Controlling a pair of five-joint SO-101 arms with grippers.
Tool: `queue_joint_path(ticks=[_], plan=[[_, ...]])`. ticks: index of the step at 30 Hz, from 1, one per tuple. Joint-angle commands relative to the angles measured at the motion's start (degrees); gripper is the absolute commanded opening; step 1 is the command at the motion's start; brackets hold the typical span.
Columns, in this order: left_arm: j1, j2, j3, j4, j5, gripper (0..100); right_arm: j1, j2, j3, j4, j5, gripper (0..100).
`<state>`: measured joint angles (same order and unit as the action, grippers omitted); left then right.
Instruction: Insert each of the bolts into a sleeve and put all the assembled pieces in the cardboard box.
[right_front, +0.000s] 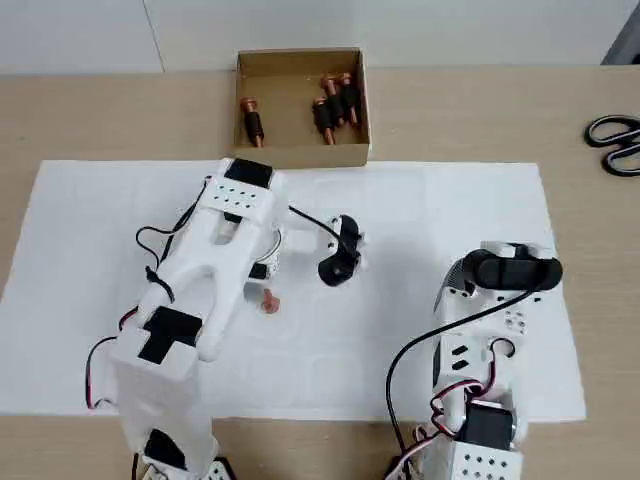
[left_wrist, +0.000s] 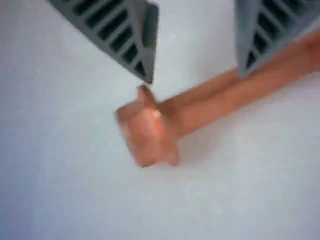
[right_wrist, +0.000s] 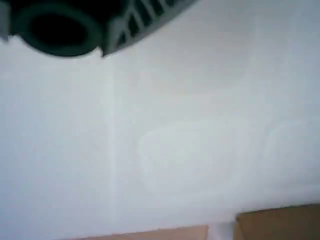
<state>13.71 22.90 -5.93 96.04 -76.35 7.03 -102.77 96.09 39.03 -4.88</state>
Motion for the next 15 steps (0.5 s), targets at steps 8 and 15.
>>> queue_joint_path(ticks=[8, 15], plan=[[-0.53, -1.05, -7.08, -0.53, -11.52, 11, -0.04, -1.01, 0.35, -0.75, 0.35, 0.5], [-0.62, -0.97, -7.08, -2.64, -16.0, 11, -0.04, -1.01, 0.35, 3.3, 0.26, 0.5]])
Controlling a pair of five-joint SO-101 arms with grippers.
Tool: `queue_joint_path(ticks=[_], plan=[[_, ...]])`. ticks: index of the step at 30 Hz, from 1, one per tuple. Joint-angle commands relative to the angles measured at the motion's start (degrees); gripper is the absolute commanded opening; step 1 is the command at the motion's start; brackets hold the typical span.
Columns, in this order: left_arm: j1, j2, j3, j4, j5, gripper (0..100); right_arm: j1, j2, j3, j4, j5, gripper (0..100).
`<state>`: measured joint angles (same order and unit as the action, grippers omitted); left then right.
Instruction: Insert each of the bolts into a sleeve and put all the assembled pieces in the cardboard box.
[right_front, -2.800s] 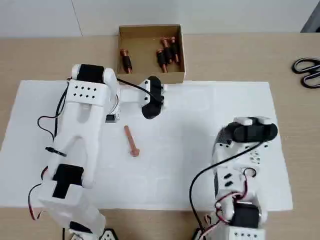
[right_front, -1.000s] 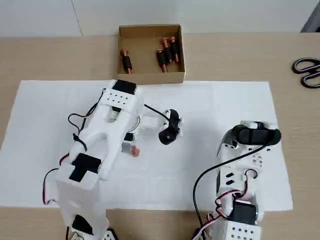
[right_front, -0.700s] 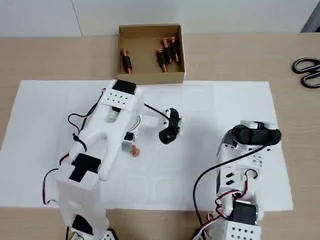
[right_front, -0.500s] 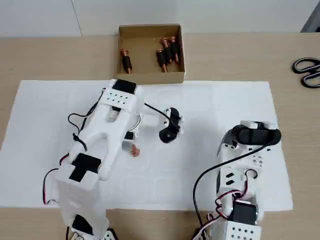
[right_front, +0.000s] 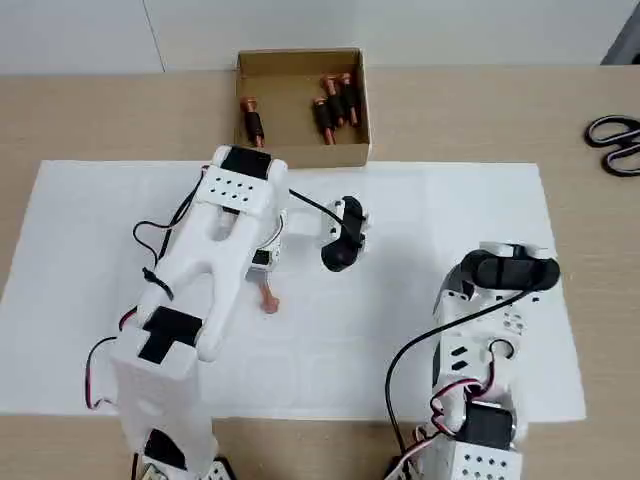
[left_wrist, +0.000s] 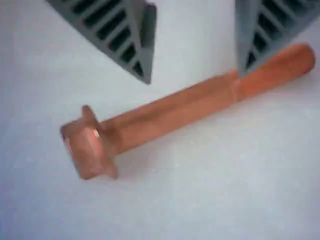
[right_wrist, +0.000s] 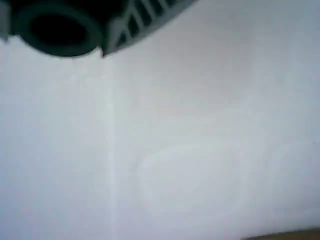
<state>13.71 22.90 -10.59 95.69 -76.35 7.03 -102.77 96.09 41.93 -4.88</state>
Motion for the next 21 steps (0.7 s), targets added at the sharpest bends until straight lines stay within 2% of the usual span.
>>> queue_joint_path(ticks=[1, 5, 11, 16, 21], plan=[[-0.7, -0.97, -2.42, -3.16, -16.0, 11, -0.04, -1.01, 0.35, 0.4, 0.26, 0.5], [-1.05, -0.53, -2.15, -3.87, -18.9, 11, 0.04, -1.01, 0.35, 0.48, 0.26, 0.5], [-2.55, 3.08, -2.24, -3.78, -18.73, 11, 0.04, -1.01, 0.35, 0.48, 0.26, 0.5], [-2.64, 3.6, -2.33, 0.7, -18.64, 11, 0.22, -1.01, 0.35, 0.48, 0.26, 0.5], [-2.73, 3.87, -2.07, 0.88, -18.64, 11, 0.22, -1.1, 0.35, 0.48, 0.26, 0.5]])
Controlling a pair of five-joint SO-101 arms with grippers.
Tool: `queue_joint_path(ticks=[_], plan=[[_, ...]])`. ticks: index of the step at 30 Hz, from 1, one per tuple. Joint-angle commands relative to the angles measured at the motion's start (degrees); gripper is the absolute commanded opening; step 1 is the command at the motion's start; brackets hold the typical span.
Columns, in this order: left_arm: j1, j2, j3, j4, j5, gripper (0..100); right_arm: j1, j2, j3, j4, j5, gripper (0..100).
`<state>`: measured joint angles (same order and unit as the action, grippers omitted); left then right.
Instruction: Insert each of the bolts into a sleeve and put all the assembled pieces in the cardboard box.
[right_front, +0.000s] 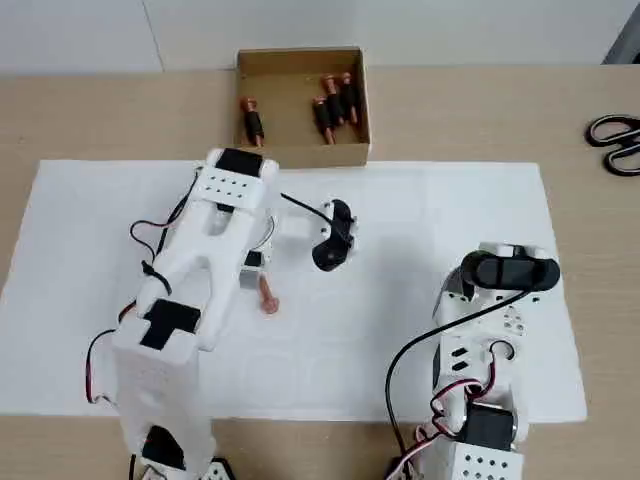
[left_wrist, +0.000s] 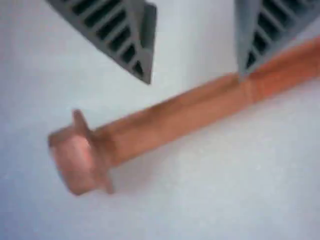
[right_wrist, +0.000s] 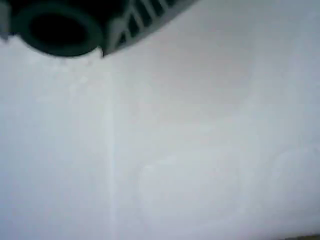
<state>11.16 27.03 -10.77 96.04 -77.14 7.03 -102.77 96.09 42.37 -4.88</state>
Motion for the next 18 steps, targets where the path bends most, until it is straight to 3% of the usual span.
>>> queue_joint_path(ticks=[1, 18], plan=[[-0.09, -0.26, -1.89, 0.35, -17.85, 11, 0.22, -1.1, 0.35, 0.04, 0.26, 0.5], [6.24, 9.05, -2.24, 0.26, -13.98, 11, 0.22, -1.1, 0.35, 0.04, 0.26, 0.5]])
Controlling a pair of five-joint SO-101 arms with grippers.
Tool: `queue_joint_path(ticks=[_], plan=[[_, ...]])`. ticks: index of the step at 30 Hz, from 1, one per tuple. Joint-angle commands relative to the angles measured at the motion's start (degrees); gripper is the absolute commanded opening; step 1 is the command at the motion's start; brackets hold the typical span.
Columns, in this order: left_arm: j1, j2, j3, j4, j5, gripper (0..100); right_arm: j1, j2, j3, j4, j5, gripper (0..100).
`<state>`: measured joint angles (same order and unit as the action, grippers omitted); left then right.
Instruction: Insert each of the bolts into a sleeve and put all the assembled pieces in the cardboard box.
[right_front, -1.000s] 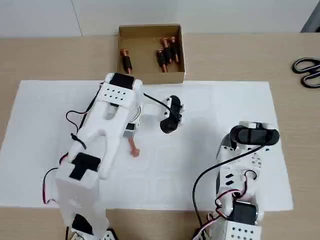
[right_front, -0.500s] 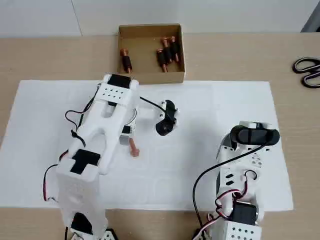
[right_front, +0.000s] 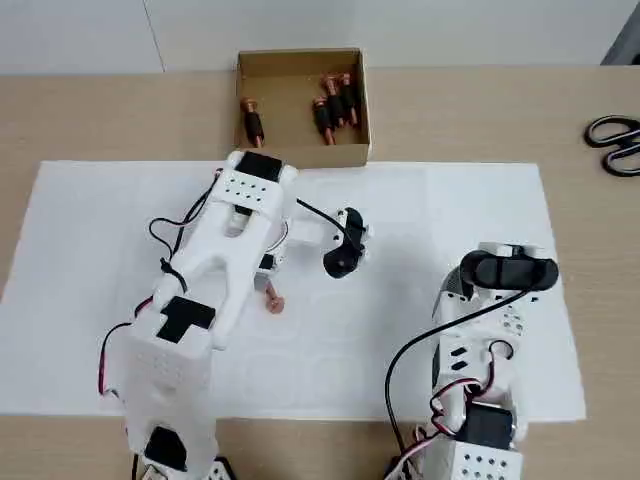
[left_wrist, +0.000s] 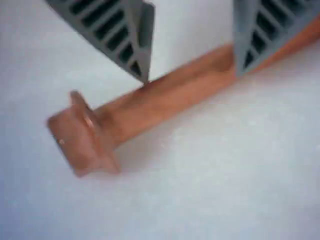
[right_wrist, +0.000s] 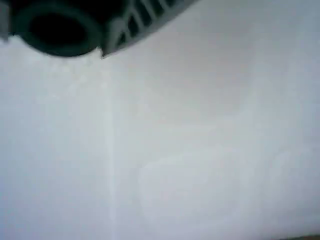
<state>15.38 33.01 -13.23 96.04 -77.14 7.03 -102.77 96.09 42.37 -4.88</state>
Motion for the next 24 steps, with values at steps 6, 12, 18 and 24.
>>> queue_joint_path(ticks=[6, 12, 18, 24], plan=[[2.11, 3.16, 1.27, 2.73, -14.24, 11, 0.22, -1.1, 0.35, 0.04, 0.26, 0.5], [4.75, 3.16, 4.53, 2.99, -14.15, 11, 0.22, -1.1, 0.35, 0.04, 0.26, 0.5], [5.98, 3.16, 5.32, 2.99, -13.98, 9, 0.13, -1.1, 0.35, 0.04, 0.26, 0.5], [5.98, 2.81, 5.32, 3.08, -12.57, 1, 0.04, -1.1, 0.35, -0.04, 0.26, 0.5]])
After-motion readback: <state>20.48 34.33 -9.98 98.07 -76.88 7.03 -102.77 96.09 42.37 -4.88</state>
